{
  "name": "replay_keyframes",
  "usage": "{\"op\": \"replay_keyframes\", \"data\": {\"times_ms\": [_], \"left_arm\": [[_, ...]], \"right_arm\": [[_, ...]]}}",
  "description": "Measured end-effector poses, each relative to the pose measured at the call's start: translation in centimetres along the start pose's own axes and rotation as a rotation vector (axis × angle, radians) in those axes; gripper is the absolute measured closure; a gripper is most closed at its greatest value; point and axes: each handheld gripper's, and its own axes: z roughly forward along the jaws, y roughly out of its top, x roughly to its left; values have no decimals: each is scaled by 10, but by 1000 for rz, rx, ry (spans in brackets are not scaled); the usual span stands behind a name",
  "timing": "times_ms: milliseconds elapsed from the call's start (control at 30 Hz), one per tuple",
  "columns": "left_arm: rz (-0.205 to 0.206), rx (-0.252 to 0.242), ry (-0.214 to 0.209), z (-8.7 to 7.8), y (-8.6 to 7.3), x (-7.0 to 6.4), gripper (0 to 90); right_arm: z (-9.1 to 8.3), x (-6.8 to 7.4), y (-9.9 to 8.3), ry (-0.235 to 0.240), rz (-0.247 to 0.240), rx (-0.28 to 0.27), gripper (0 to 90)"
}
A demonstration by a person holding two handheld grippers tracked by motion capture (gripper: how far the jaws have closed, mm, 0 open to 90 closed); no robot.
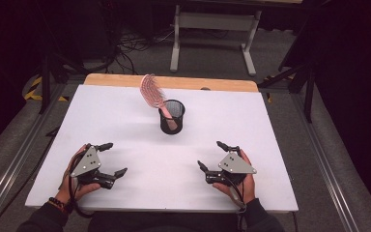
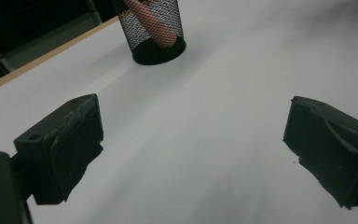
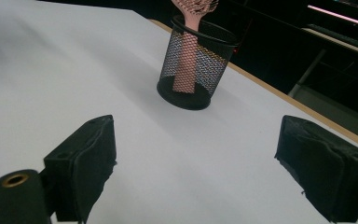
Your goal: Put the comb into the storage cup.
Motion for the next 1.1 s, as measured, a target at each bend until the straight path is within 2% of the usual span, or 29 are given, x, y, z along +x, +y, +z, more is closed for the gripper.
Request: {"op": "replay_keyframes", "data": {"times_ms": [100, 133, 500, 567, 600, 767, 867, 1100], "left_arm": [[-14, 6, -12, -2, -3, -2, 54], [-30, 18, -21, -3, -5, -2, 53], [-42, 13, -4, -5, -5, 2, 51], [-45, 9, 0, -4, -4, 3, 51], [-49, 4, -3, -3, -3, 3, 54], [-33, 1, -1, -3, -1, 2, 53], [-32, 2, -3, -5, -1, 3, 53], [-34, -10, -8, -7, 0, 3, 57]], "right_arm": [[-2, 0, -1, 0, 5, 1, 127], [-4, -1, -2, -4, 7, 4, 127], [-5, -1, -4, -3, 0, 7, 122], [-6, -1, -4, -8, -2, 8, 128], [-6, 0, -5, -30, -17, 29, 133], [-7, 4, -3, -29, -33, 37, 134], [-7, 5, -3, -37, -38, 31, 136], [-4, 9, -2, -20, -42, 44, 139]]}}
